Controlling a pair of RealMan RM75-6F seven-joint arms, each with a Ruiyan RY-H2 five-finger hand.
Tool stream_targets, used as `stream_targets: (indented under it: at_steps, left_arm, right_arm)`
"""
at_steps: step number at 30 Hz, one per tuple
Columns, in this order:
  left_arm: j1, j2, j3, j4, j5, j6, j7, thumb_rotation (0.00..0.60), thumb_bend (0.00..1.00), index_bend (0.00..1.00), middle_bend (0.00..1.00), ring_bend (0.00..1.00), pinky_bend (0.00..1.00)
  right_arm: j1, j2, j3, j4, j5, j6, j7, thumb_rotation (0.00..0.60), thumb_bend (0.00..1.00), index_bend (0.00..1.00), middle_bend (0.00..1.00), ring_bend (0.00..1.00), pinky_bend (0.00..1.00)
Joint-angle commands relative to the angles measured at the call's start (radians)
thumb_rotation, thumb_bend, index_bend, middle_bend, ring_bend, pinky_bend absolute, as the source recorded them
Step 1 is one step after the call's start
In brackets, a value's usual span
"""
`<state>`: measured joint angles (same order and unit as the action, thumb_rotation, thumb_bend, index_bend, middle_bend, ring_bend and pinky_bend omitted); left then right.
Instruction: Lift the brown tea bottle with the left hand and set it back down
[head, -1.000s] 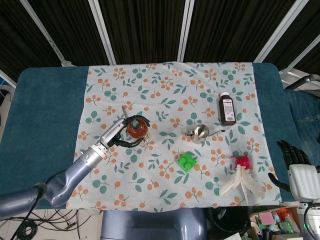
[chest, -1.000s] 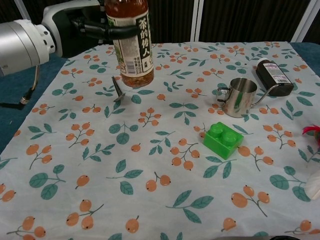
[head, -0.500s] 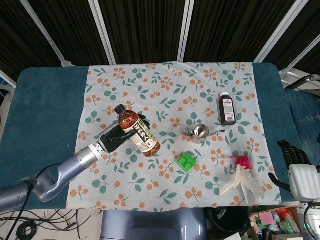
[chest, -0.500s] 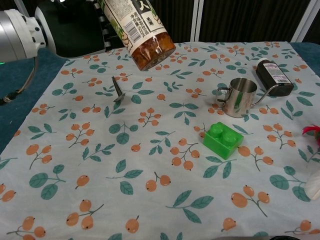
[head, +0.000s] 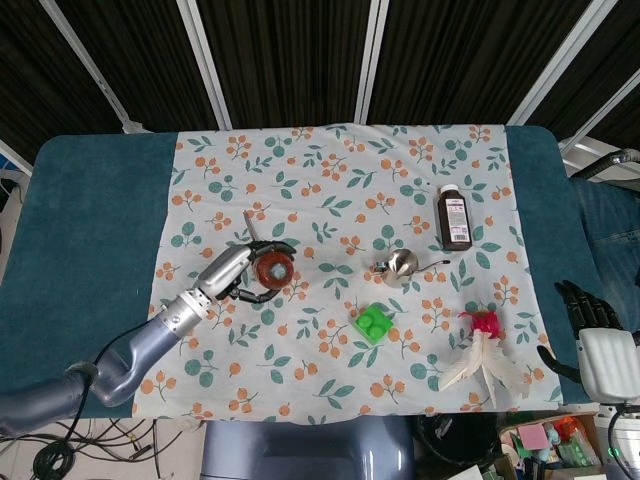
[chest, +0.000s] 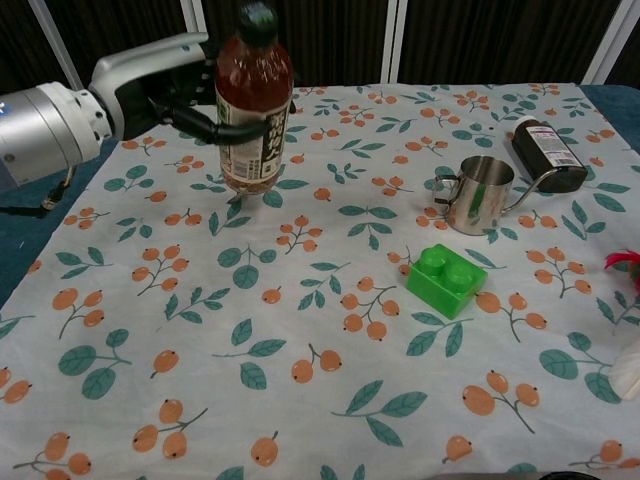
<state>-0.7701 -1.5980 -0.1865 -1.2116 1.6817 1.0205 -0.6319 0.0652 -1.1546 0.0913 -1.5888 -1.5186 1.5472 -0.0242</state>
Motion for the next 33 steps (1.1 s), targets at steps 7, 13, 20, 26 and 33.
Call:
stream_targets:
  at_steps: [7,13,20,26,33]
  left_arm:
    - [0.025,-0.282,0.05,0.42,0.057,0.262,0.749,0.6,0.49,0.24,0.3,0.25,0.29]
    - [0.031,-0.109,0.021,-0.04,-0.128,0.05,0.209,0.6,0.48,0.24,0.28,0.23,0.29]
    - [0.001,0.156,-0.047,-0.404,-0.238,-0.174,-0.436,0.6,0.48,0.24,0.28,0.22,0.28]
    - [-0.021,0.285,-0.044,-0.445,-0.084,-0.207,-1.081,0.6,0.48,0.23,0.27,0.22,0.28]
    - [-0.062,0.266,0.051,-0.278,0.095,-0.1,-1.214,0.6,0.48,0.22,0.27,0.22,0.28]
  right_arm:
    - [0.0,0.0,0.001,0.002,0.0,0.0,0.002,0.6,0.11,0.12,0.09,0.14,0.17]
    - [0.0,-0.001,0.0,0.0,-0.001,0.0,0.002,0.6,0.11,0.12,0.09,0.14,0.17]
    - [-0.001,0.0,0.001,-0.001,0.001,0.0,0.002,0.6,0.11,0.12,0.09,0.14,0.16]
    - [0.0,-0.001,0.0,0.0,-0.002,0.0,0.0,0.6,0.11,0.12,0.09,0.14,0.17]
    - [0.0,-0.001,0.0,0.0,-0.001,0.001,-0.004,0.6,0.11,0.12,0.09,0.14,0.17]
